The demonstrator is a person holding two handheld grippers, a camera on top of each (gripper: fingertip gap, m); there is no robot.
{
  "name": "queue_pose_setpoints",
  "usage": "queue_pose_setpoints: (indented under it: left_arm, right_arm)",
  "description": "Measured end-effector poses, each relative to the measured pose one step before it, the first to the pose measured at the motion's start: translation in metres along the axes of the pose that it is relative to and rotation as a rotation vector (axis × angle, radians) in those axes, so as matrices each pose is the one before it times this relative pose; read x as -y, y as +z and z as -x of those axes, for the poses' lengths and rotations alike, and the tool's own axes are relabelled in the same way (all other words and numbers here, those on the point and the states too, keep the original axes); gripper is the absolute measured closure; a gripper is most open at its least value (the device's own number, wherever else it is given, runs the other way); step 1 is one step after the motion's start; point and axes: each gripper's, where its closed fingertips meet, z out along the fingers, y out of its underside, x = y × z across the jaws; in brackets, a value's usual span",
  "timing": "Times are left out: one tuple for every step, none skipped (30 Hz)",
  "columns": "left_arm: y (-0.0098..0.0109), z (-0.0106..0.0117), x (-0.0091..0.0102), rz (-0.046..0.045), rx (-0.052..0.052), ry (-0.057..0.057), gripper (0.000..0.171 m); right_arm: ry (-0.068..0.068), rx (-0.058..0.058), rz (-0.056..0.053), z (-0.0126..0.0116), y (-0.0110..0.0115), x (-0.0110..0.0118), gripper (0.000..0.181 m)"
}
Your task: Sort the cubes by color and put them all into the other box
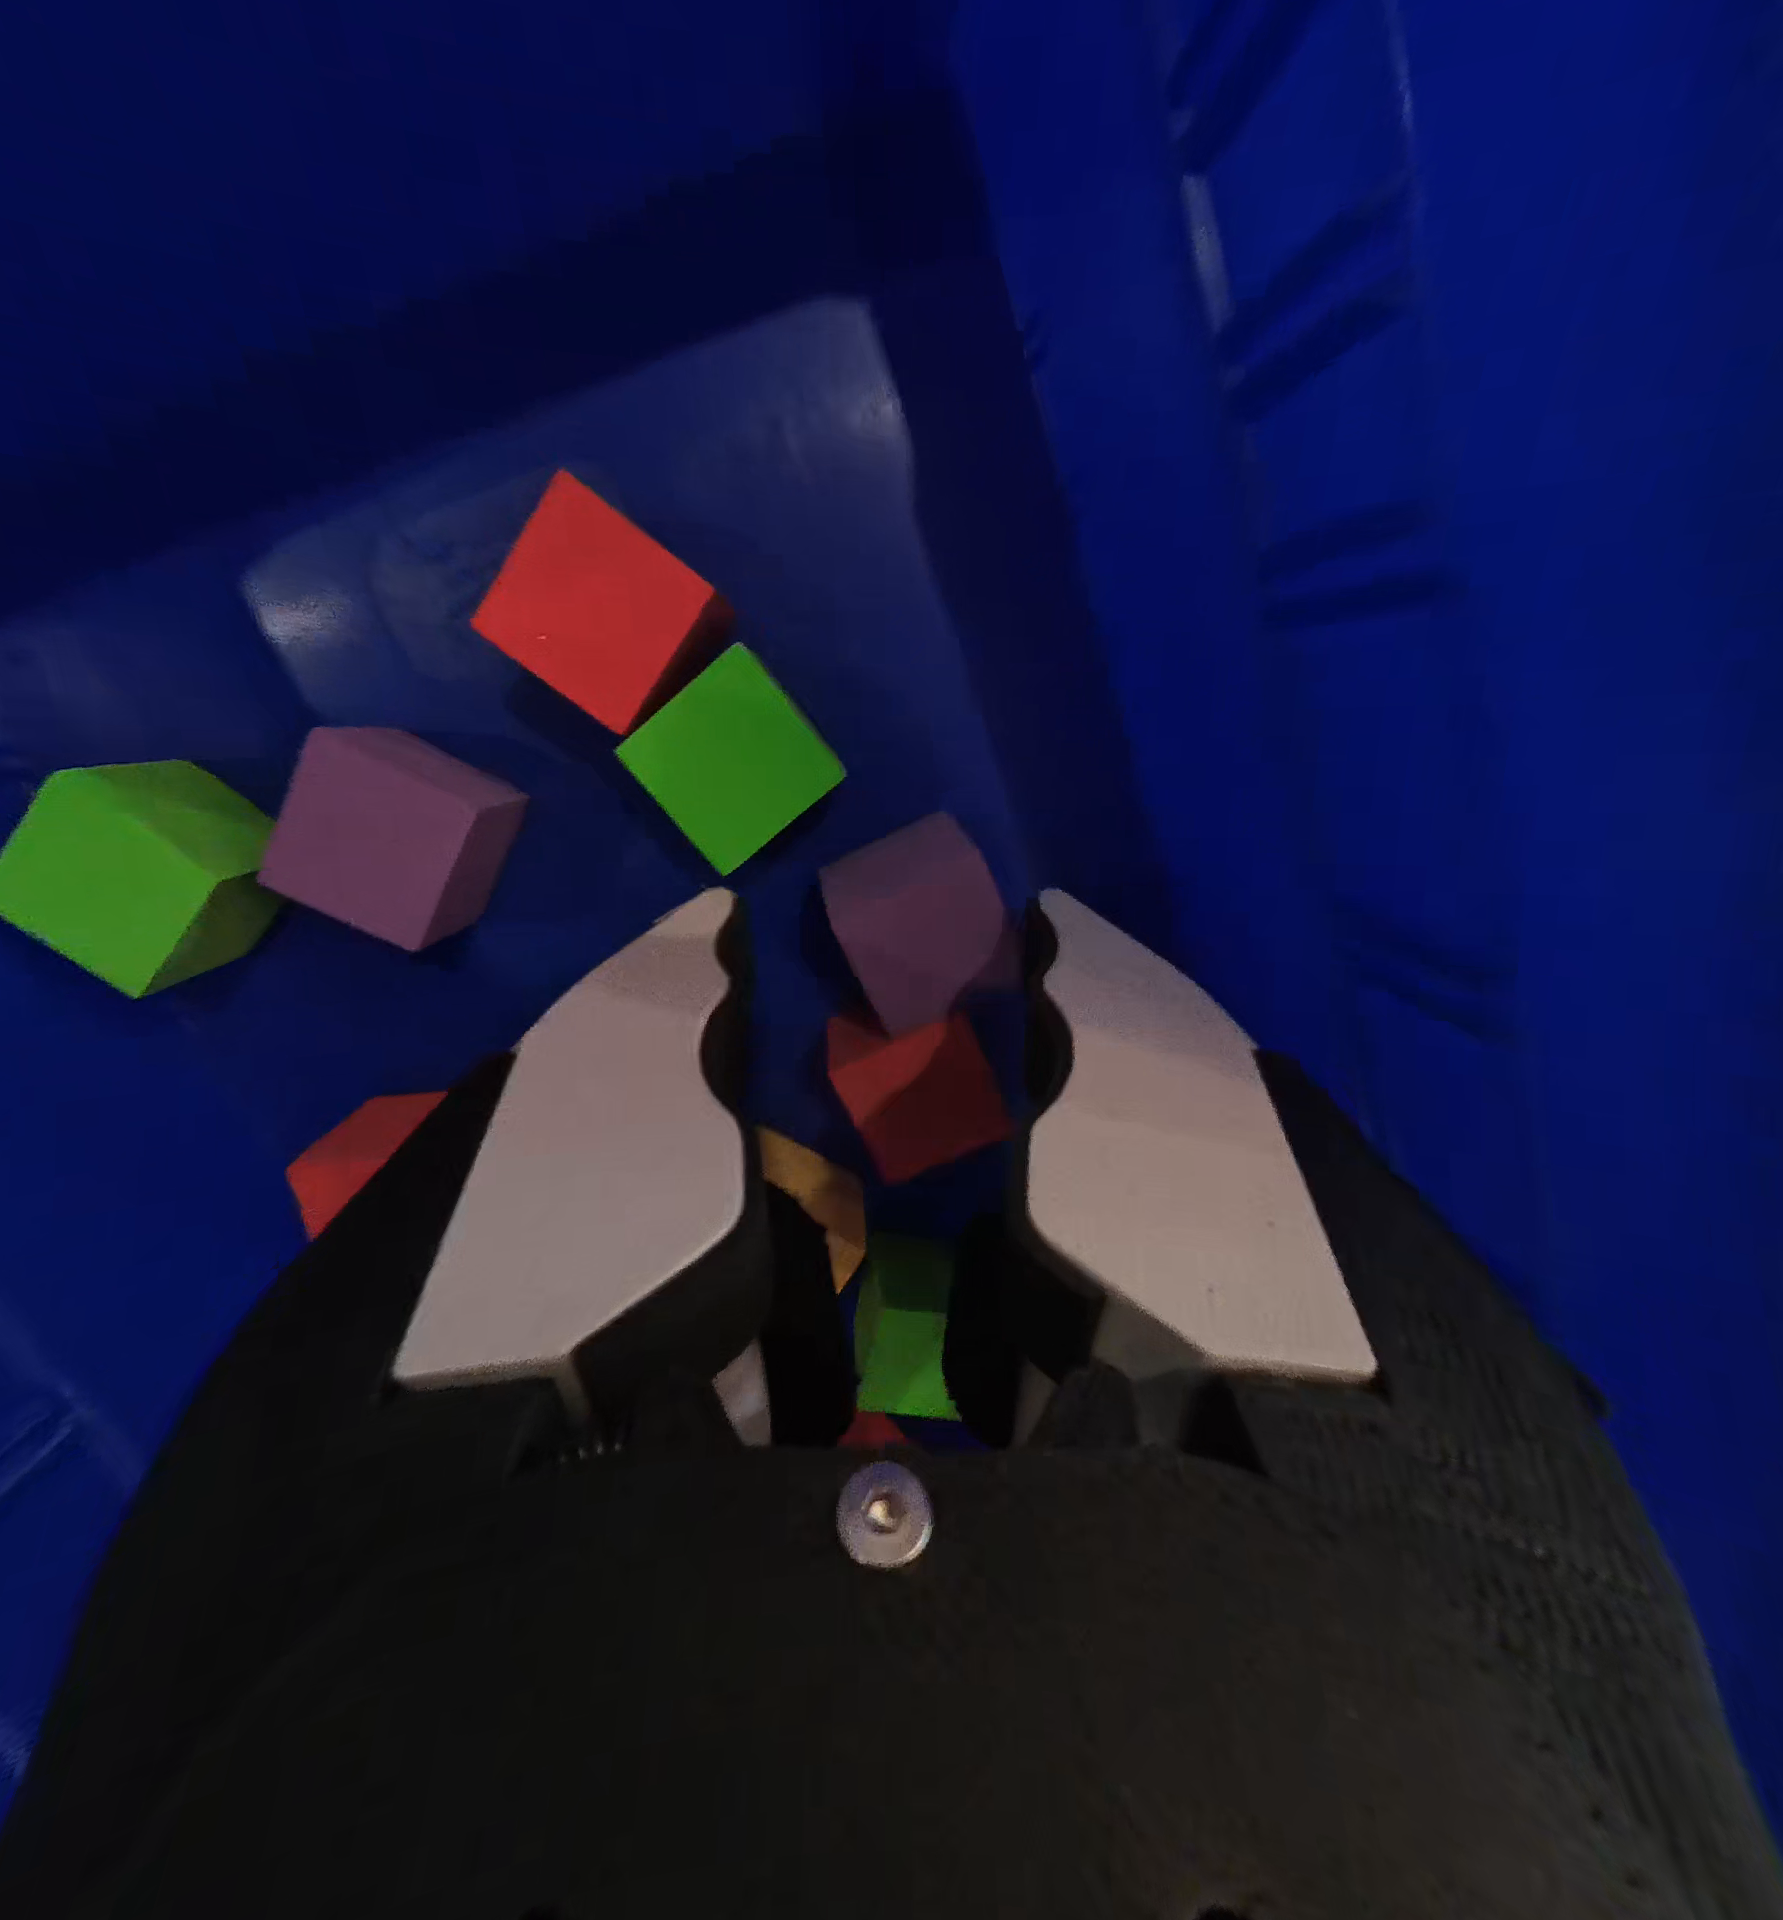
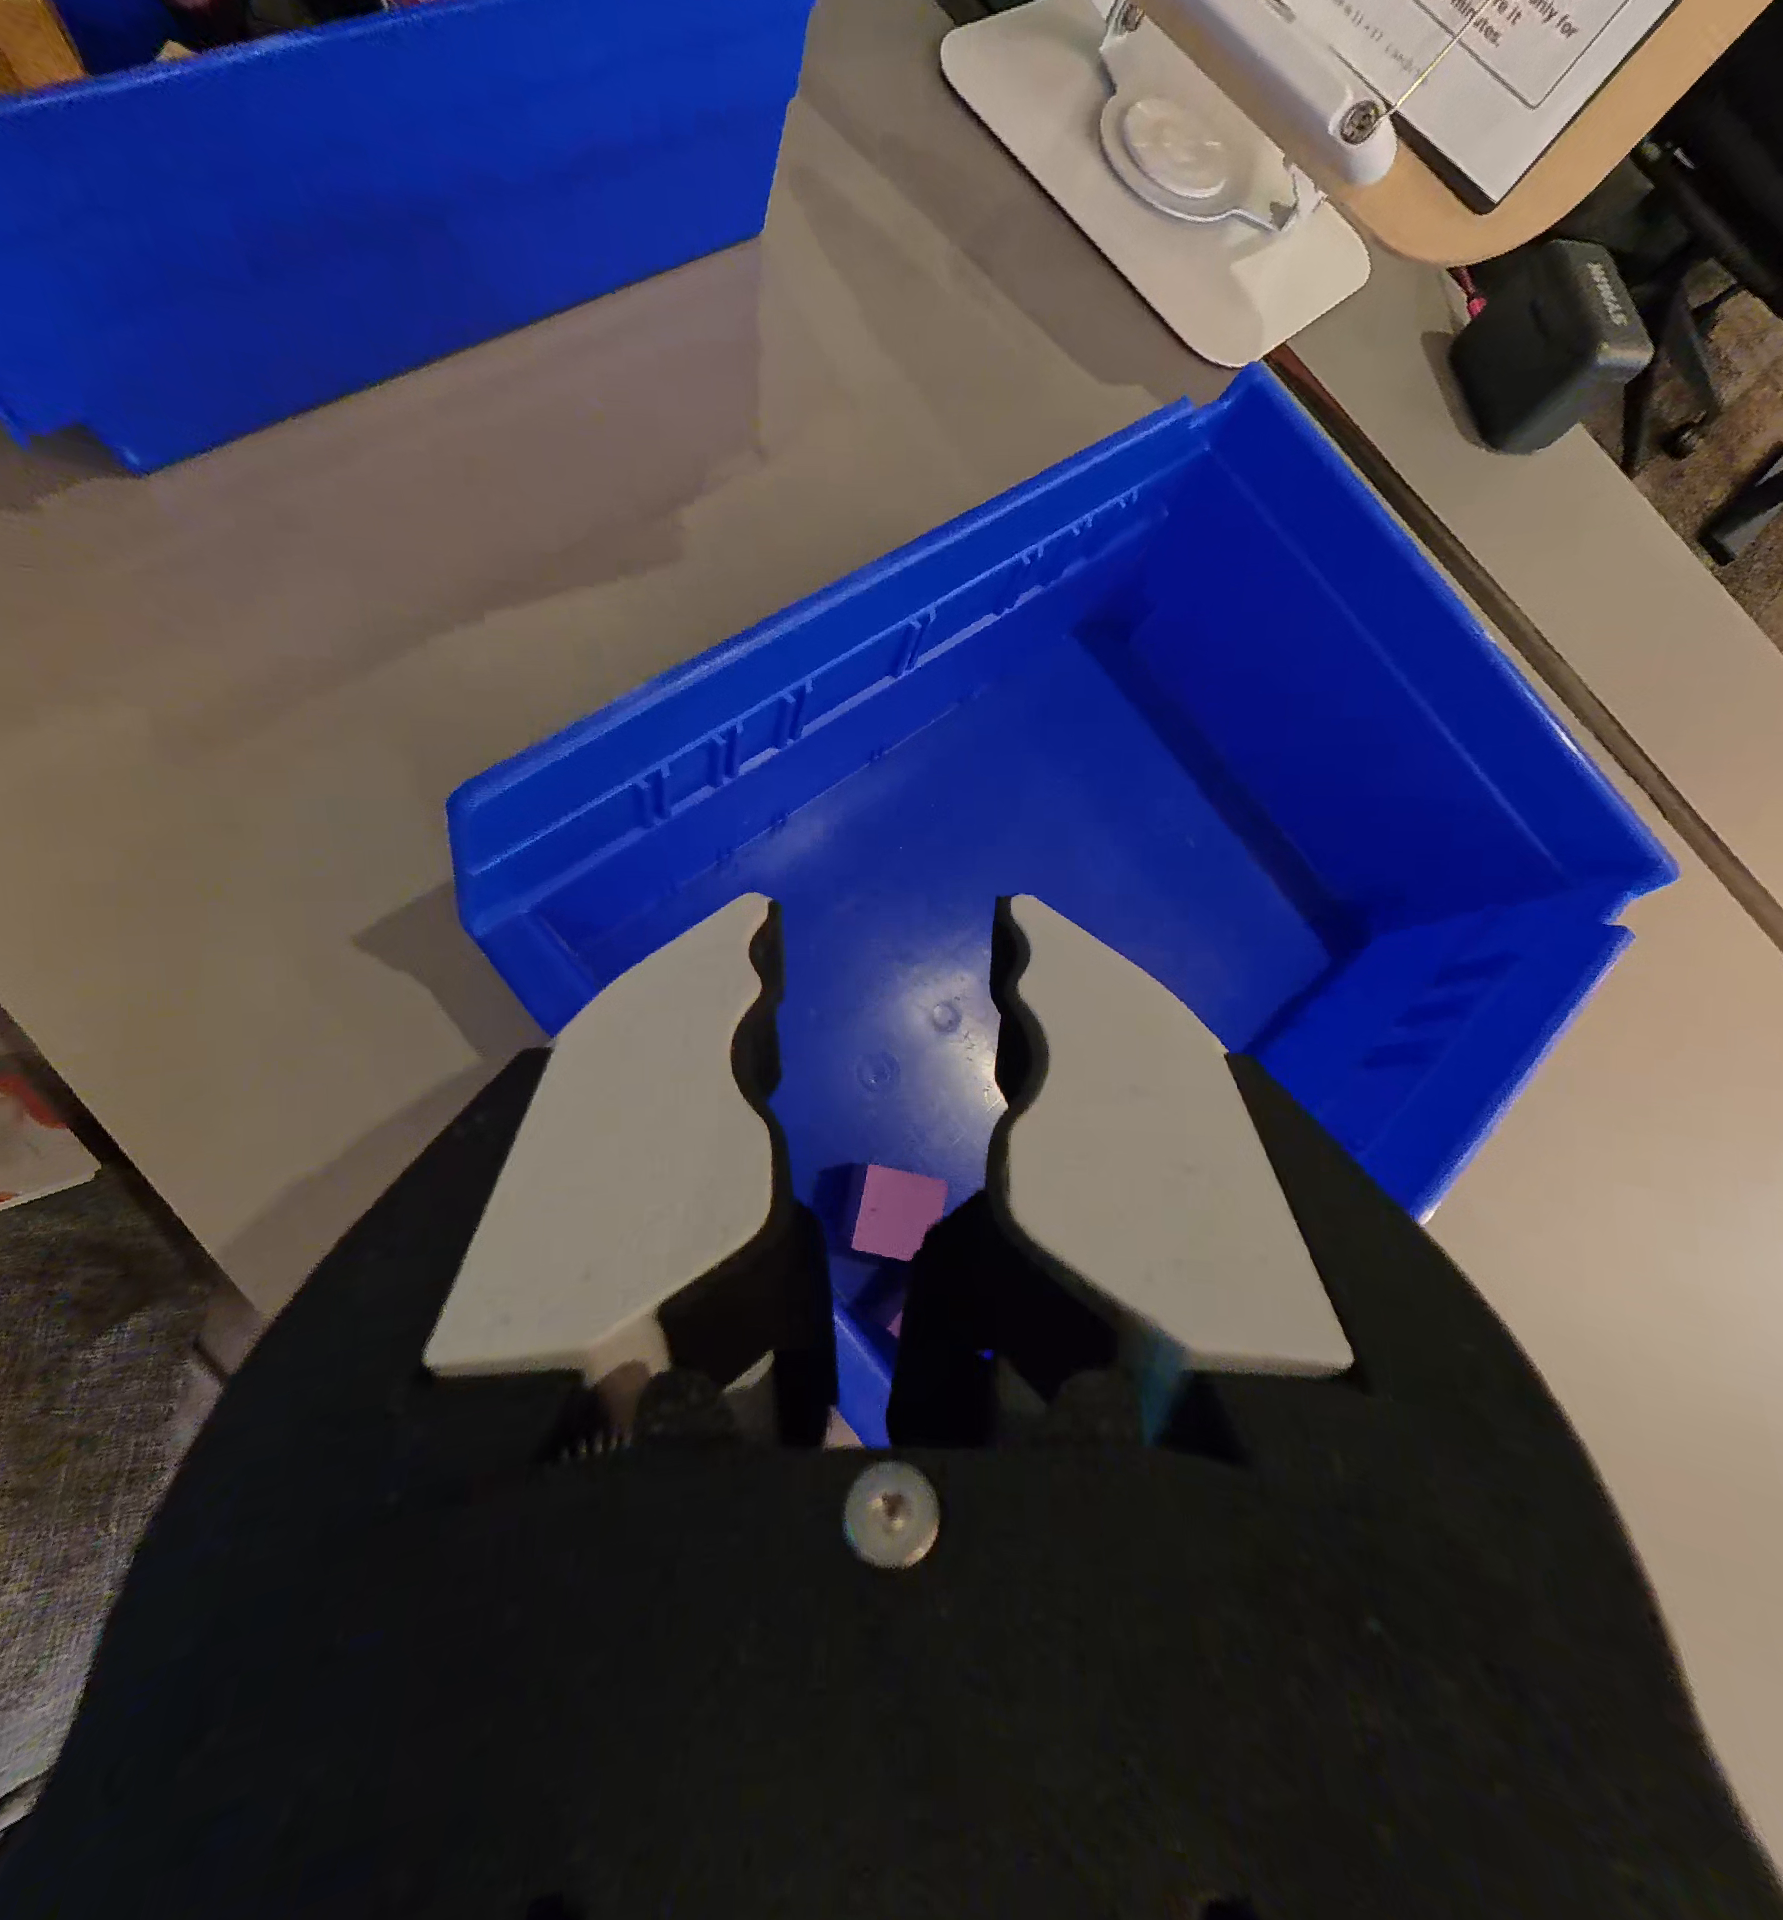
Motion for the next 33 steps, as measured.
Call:
queue_pose_setpoints:
  left_arm:
    - [0.00277,-0.00313,0.00042,-0.00202,-0.0209,-0.0029,0.128]
    - [0.00156,-0.00169,0.00111,-0.00674,-0.0119,-0.0049,0.134]
    - [0.00053,0.00007,0.00057,-0.00442,0.0020,-0.0018,0.135]
    - [-0.00030,0.00019,0.00008,-0.00149,0.0047,0.0022,0.135]
    - [-0.00085,0.00122,0.00007,-0.00158,0.0099,0.0043,0.135]
    - [-0.00202,0.00177,0.00009,-0.00658,0.0075,0.0021,0.135]
    - [-0.00350,0.00017,0.00034,-0.01471,-0.0121,-0.0053,0.135]
    - [-0.00547,-0.00169,0.00074,-0.02574,-0.0335,-0.0117,0.136]
    - [-0.00718,-0.00442,0.00176,-0.03989,-0.0573,-0.0164,0.136]
    - [-0.00842,-0.00557,0.00209,-0.04573,-0.0687,-0.0209,0.136]
    - [-0.00890,-0.00576,0.00217,-0.04777,-0.0673,-0.0173,0.136]
    - [-0.00907,-0.00927,0.00264,-0.05129,-0.0883,-0.0165,0.136]
    - [-0.00901,-0.01391,0.00236,-0.04941,-0.1187,-0.0245,0.136]
    - [-0.00866,-0.01685,0.00229,-0.04877,-0.1355,-0.0280,0.136]
    - [-0.00802,-0.01782,0.00194,-0.04408,-0.1386,-0.0291,0.136]
    - [-0.00678,-0.01715,0.00061,-0.03433,-0.1282,-0.0272,0.137]
    - [-0.00519,-0.01669,-0.00040,-0.02667,-0.1173,-0.0209,0.136]
    - [-0.00328,-0.01594,-0.00198,-0.01641,-0.1074,-0.0181,0.137]
    - [-0.00116,-0.01318,-0.00355,-0.00549,-0.0852,-0.0148,0.137]
    - [0.00079,-0.01087,-0.00449,0.00175,-0.0662,-0.0070,0.137]
    - [0.00236,-0.00958,-0.00549,0.00939,-0.0569,-0.0058,0.137]
    - [0.00341,-0.00845,-0.00616,0.01638,-0.0503,-0.0065,0.137]
    - [0.00406,-0.00737,-0.00589,0.01802,-0.0434,-0.0032,0.138]
    - [0.00423,-0.00597,-0.00512,0.01414,-0.0357,-0.0036,0.137]
    - [0.00415,-0.00497,-0.00411,0.00961,-0.0311,-0.0028,0.138]
    - [0.00412,-0.00517,-0.00374,0.00938,-0.0345,-0.0023,0.137]
    - [0.00396,-0.00467,-0.00370,0.01128,-0.0336,-0.0056,0.136]
    - [0.00370,-0.00214,-0.00364,0.01285,-0.0162,-0.0021,0.136]
    - [0.00342,-0.00038,-0.00369,0.01553,-0.0044,0.0018,0.136]
    - [0.00295,-0.00093,-0.00283,0.01102,-0.0097,-0.0008,0.136]
    - [0.00243,-0.00135,-0.00190,0.00606,-0.0153,-0.0031,0.136]
    - [0.00214,-0.00087,-0.00182,0.00682,-0.0123,-0.0015,0.137]
    - [0.00200,0.00102,-0.00165,0.00554,0.0010,-0.0004,0.136]
  right_arm:
    - [0.0004,0.0009,0.0004,0.00059,0.00036,0.00004,0.143]
    - [0.0019,0.0010,0.0011,0.00042,0.00014,-0.00031,0.143]
    - [0.0002,-0.0024,0.0018,0.00004,-0.00003,-0.00044,0.143]
    - [-0.0004,-0.0037,0.0015,-0.00034,-0.00009,-0.00068,0.143]
    - [0.0006,-0.0011,0.0009,-0.00009,-0.00009,-0.00070,0.143]
    - [0.0014,0.0007,0.0012,-0.00004,0.00008,-0.00065,0.143]
    - [0.0015,-0.0015,0.0012,-0.00033,0.00008,-0.00064,0.142]
    - [0.0002,0.0000,-0.0015,0.00008,0.00027,-0.00019,0.143]
    - [-0.0014,0.0021,-0.0051,0.00090,0.00048,0.00060,0.143]
    - [-0.0034,0.0033,-0.0113,0.00150,0.00111,0.00194,0.143]
    - [-0.0064,0.0076,-0.0197,0.00309,0.00183,0.00372,0.143]
    - [-0.0095,0.0139,-0.0306,0.00493,0.00260,0.00612,0.143]
    - [-0.0110,0.0229,-0.0413,0.00727,0.00357,0.00838,0.143]
    - [-0.0155,0.0310,-0.0487,0.00963,0.00455,0.01036,0.142]
    - [-0.0212,0.0301,-0.0542,0.01061,0.00576,0.01190,0.140]
    - [-0.0265,0.0332,-0.0585,0.01205,0.00665,0.01305,0.138]
    - [-0.0244,0.0320,-0.0566,0.01214,0.00786,0.01288,0.136]
    - [-0.0205,0.0159,-0.0470,0.00928,0.00885,0.01178,0.134]
    - [-0.0157,0.0189,-0.0405,0.00893,0.00956,0.01055,0.132]
    - [-0.0125,0.0226,-0.0358,0.00847,0.00992,0.00984,0.132]
    - [-0.0087,0.0097,-0.0352,0.00553,0.00952,0.00947,0.132]
    - [-0.0006,0.0127,-0.0368,0.00485,0.00900,0.00927,0.132]
    - [0.0086,0.0240,-0.0346,0.00556,0.00849,0.00897,0.132]
    - [0.0108,0.0172,-0.0295,0.00404,0.00775,0.00791,0.132]
    - [0.0060,0.0156,-0.0177,0.00370,0.00723,0.00596,0.132]
    - [0.0012,0.0197,-0.0057,0.00417,0.00672,0.00399,0.132]
    - [-0.0025,0.0116,-0.0050,0.00330,0.00582,0.00336,0.132]
    - [-0.0077,0.0112,-0.0040,0.00363,0.00486,0.00298,0.132]
    - [-0.0102,0.0057,-0.0047,0.00308,0.00368,0.00289,0.132]
    - [-0.0132,-0.0034,-0.0047,0.00196,0.00278,0.00267,0.133]
    - [-0.0124,-0.0014,-0.0005,0.00174,0.00225,0.00176,0.134]
    - [-0.0076,0.0067,0.0039,0.00247,0.00219,0.00077,0.134]
    - [-0.0052,0.0040,0.0055,0.00176,0.00185,0.00017,0.135]
